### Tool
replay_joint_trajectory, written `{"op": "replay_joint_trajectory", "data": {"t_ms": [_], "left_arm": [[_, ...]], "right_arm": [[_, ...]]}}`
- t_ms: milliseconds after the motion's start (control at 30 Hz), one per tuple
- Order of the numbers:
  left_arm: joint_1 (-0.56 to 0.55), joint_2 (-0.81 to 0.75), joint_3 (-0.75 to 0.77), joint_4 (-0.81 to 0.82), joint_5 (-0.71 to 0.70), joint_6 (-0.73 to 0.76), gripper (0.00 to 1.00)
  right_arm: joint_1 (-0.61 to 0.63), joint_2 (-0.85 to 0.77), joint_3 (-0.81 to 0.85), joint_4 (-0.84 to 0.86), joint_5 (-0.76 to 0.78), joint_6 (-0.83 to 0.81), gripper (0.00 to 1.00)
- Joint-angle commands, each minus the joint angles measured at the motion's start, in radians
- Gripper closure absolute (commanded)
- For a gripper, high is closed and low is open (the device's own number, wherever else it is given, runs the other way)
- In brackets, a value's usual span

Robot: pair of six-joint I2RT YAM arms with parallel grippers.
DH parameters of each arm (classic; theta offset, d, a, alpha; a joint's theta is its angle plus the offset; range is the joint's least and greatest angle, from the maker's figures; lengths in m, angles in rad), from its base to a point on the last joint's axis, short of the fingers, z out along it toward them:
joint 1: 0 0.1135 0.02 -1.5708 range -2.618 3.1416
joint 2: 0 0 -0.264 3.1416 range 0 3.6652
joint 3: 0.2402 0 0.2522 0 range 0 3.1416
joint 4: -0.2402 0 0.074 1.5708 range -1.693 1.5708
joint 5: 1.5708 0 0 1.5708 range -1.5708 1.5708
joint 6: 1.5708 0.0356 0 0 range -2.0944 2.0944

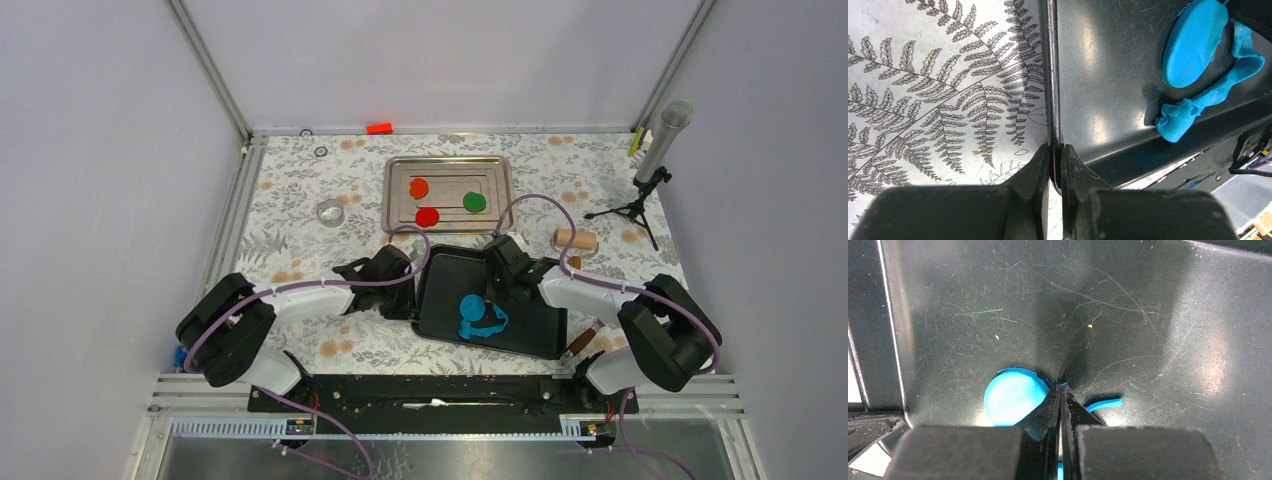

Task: Roll out the dumpling wrappers from the dough
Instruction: Remove the dumpling wrapper from the work surface.

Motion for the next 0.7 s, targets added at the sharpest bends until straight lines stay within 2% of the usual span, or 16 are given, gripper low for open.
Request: {"op": "replay_joint_trajectory", "data": {"t_ms": [0,667], "left_arm": [[-0.008,0.053,-0.039,-0.114,-0.032,0.061,1.00],[-0.008,0.053,-0.042,-0.110,-0.030,0.062,1.00]], "right_arm": [[-0.003,0.027,0.027,-0.025,0.054,-0.009,1.00],[-0.003,0.096,0.078,-0.012,0.115,-0.006,1.00]]}}
